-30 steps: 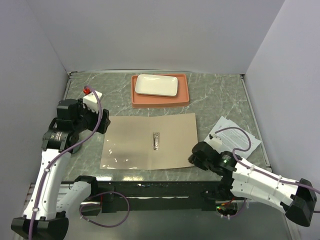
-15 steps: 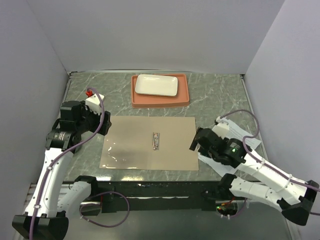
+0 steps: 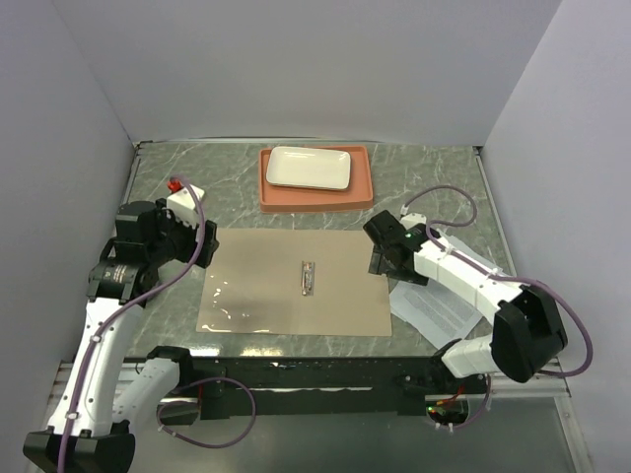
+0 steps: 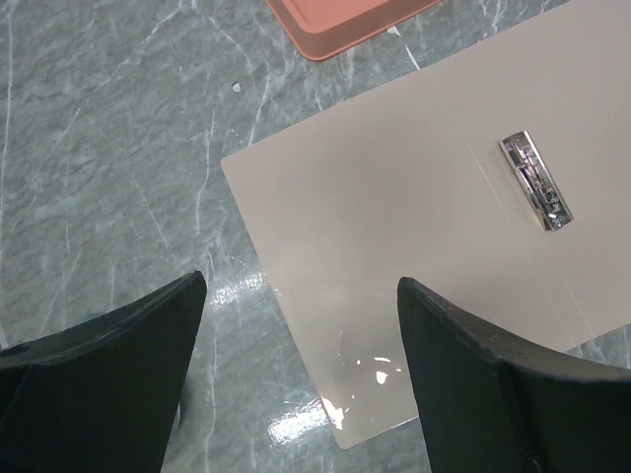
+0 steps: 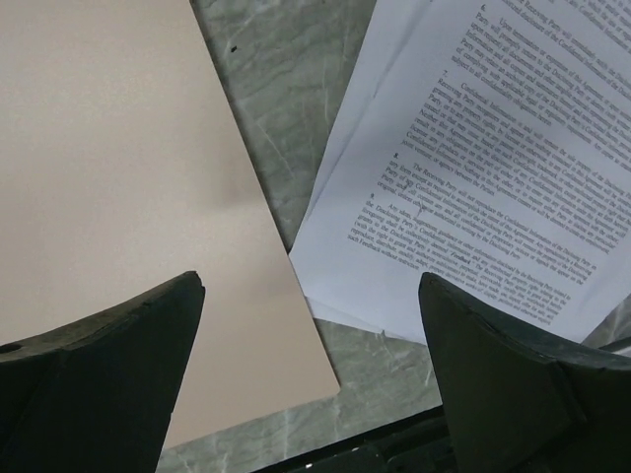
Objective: Put the files into the folder
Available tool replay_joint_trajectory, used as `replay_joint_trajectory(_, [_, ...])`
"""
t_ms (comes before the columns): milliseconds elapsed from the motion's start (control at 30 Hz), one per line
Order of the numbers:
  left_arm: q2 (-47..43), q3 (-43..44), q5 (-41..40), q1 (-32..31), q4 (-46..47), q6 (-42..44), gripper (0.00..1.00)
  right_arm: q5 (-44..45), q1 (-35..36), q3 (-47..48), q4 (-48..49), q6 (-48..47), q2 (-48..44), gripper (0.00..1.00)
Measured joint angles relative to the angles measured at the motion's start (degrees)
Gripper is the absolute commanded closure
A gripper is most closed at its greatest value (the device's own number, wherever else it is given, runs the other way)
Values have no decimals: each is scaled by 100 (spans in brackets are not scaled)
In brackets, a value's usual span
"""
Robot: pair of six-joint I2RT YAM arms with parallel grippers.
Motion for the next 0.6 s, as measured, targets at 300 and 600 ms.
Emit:
replay_joint_trajectory(300, [-94, -129, 2, 0, -13, 122, 12, -402, -498, -181, 245, -116, 205, 8])
replay_joint_trajectory(600, [599, -782, -31, -37, 511, 542, 16, -997, -448, -586, 422, -393, 57, 8])
